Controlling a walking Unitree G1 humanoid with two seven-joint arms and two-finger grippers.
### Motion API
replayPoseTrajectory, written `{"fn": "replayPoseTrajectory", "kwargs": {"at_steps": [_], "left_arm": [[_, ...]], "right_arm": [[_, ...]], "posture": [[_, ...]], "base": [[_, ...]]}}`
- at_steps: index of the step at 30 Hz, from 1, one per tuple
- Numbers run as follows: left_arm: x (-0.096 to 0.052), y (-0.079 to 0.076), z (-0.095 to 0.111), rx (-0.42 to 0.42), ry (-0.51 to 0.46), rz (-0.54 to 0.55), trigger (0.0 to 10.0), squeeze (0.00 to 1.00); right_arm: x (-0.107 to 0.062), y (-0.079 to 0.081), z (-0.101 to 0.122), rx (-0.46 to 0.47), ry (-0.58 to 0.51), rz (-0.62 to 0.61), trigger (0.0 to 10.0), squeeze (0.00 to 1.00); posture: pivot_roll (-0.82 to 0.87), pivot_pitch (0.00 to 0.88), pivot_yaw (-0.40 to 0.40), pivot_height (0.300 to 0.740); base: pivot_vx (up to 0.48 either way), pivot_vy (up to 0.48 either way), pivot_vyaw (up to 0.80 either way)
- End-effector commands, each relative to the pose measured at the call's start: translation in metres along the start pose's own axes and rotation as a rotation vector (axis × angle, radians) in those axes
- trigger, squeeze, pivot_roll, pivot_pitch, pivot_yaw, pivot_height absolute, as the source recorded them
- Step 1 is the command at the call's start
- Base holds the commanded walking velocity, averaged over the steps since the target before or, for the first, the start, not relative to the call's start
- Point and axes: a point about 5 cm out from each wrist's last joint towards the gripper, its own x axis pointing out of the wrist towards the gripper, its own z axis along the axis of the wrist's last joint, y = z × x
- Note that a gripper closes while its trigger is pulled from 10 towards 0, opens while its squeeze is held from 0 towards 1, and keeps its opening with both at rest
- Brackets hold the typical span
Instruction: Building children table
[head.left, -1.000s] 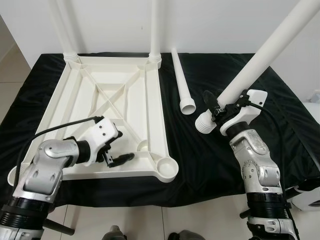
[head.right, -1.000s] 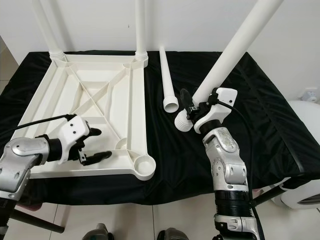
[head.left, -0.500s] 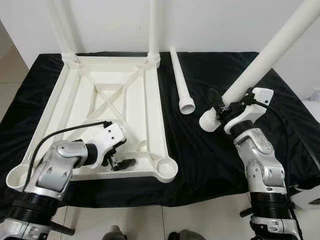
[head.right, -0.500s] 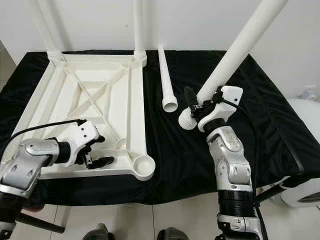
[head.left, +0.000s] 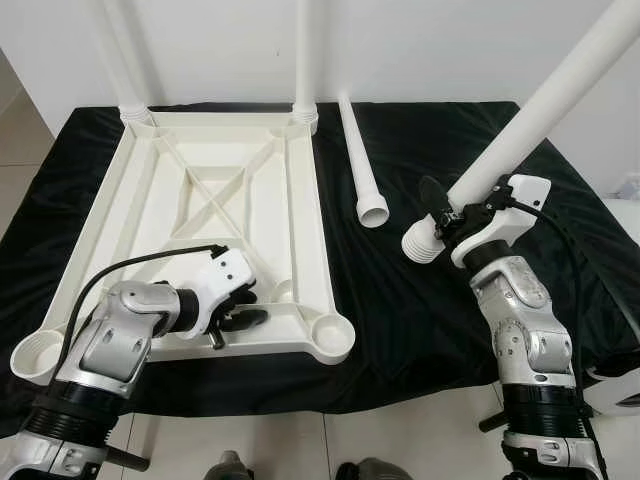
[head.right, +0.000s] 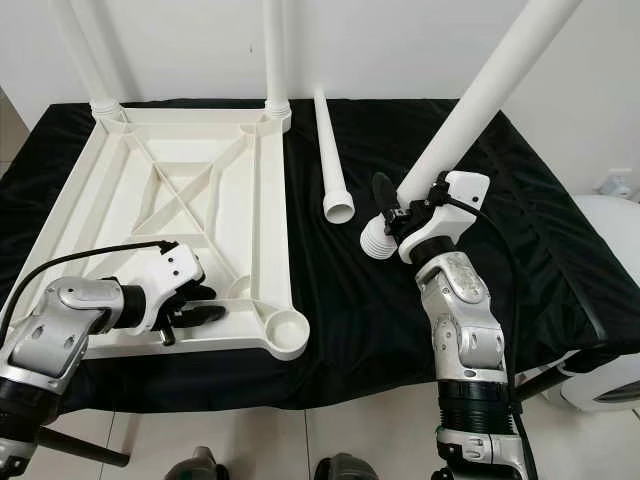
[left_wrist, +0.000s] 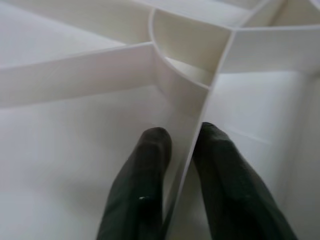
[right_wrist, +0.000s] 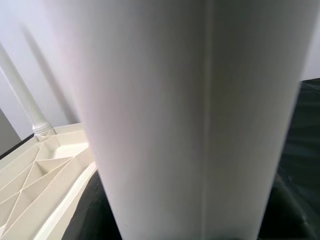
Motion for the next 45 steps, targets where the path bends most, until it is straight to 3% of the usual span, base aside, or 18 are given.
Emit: {"fn": "replayPoseTrajectory", "kwargs": {"at_steps": [1, 7, 8, 9, 10, 11, 18, 19, 20, 21, 22, 24, 25, 31, 37, 45], "left_arm": [[-0.001, 0.008, -0.008, -0.035, 0.040, 0.142, 0.0, 0.00], [0.000, 0.008, -0.006, -0.058, 0.033, 0.151, 0.0, 0.00], [0.001, 0.008, -0.006, -0.062, 0.033, 0.156, 2.2, 0.00], [0.001, 0.008, -0.005, -0.061, 0.031, 0.158, 2.9, 0.00], [0.001, 0.008, -0.005, -0.061, 0.031, 0.158, 2.9, 0.00], [0.002, 0.008, -0.004, -0.066, 0.031, 0.166, 10.0, 0.00], [0.007, 0.011, 0.000, -0.099, 0.015, 0.218, 10.0, 0.00], [0.007, 0.016, 0.000, -0.122, 0.012, 0.259, 8.5, 0.00], [0.007, 0.016, 0.000, -0.122, 0.012, 0.259, 8.5, 0.00], [0.007, 0.018, 0.000, -0.131, 0.014, 0.279, 7.8, 0.00], [0.006, 0.022, -0.002, -0.147, 0.024, 0.308, 8.5, 0.00], [0.005, 0.025, -0.003, -0.153, 0.031, 0.332, 8.5, 0.00], [0.004, 0.031, -0.005, -0.176, 0.039, 0.376, 10.0, 0.00], [0.004, 0.037, 0.000, -0.199, 0.029, 0.431, 10.0, 0.00], [0.019, 0.018, 0.013, -0.161, -0.014, 0.324, 10.0, 0.00], [0.023, 0.011, 0.013, -0.136, -0.016, 0.276, 10.0, 0.00]], "right_arm": [[0.002, 0.000, 0.008, -0.005, -0.025, 0.000, 10.0, 0.00], [0.003, -0.001, 0.009, -0.008, -0.028, 0.000, 10.0, 0.00], [0.003, -0.001, 0.009, -0.009, -0.029, 0.000, 10.0, 0.00], [0.003, -0.001, 0.009, -0.009, -0.029, -0.001, 10.0, 0.00], [0.003, -0.001, 0.009, -0.009, -0.029, -0.001, 10.0, 0.00], [0.003, -0.002, 0.009, -0.009, -0.030, -0.001, 10.0, 0.00], [0.004, -0.002, 0.010, -0.010, -0.032, -0.002, 10.0, 0.00], [0.004, -0.001, 0.010, -0.010, -0.035, -0.002, 10.0, 0.00], [0.004, -0.001, 0.010, -0.010, -0.035, -0.002, 10.0, 0.00], [0.004, -0.001, 0.011, -0.010, -0.036, -0.002, 10.0, 0.00], [0.004, -0.001, 0.011, -0.010, -0.037, -0.002, 10.0, 0.00], [0.004, -0.001, 0.011, -0.011, -0.037, -0.002, 10.0, 0.00], [0.004, -0.001, 0.011, -0.011, -0.037, -0.001, 10.0, 0.00], [0.004, -0.001, 0.011, -0.012, -0.038, 0.000, 10.0, 0.00], [0.005, 0.001, 0.012, -0.013, -0.042, 0.006, 10.0, 0.00], [0.005, 0.002, 0.012, -0.016, -0.041, 0.013, 10.0, 0.00]], "posture": [[0.01, 0.047, -0.010, 0.740], [0.01, 0.047, -0.012, 0.740], [0.01, 0.047, -0.012, 0.740], [0.01, 0.048, -0.013, 0.740], [0.01, 0.048, -0.013, 0.740], [0.01, 0.047, -0.014, 0.740], [0.01, 0.044, -0.012, 0.740], [0.00, 0.041, -0.011, 0.740], [0.00, 0.041, -0.011, 0.740], [0.00, 0.042, -0.011, 0.740], [0.00, 0.040, -0.012, 0.740], [0.00, 0.040, -0.012, 0.740], [0.00, 0.040, -0.011, 0.740], [0.00, 0.034, -0.011, 0.740], [0.00, 0.026, -0.008, 0.740], [0.00, 0.025, -0.005, 0.740]], "base": [[0.000, 0.000, 0.00], [0.000, 0.000, 0.00], [0.000, 0.000, 0.00], [0.000, 0.000, 0.00], [0.000, 0.000, 0.00], [0.000, 0.000, 0.00], [0.000, 0.000, 0.00], [0.000, 0.000, 0.00], [0.000, 0.000, 0.00], [0.000, 0.000, 0.00], [0.000, 0.000, 0.00], [0.000, 0.000, 0.00], [0.000, 0.000, 0.00], [0.000, 0.000, 0.00], [0.000, 0.000, 0.00], [0.000, 0.000, 0.00]]}}
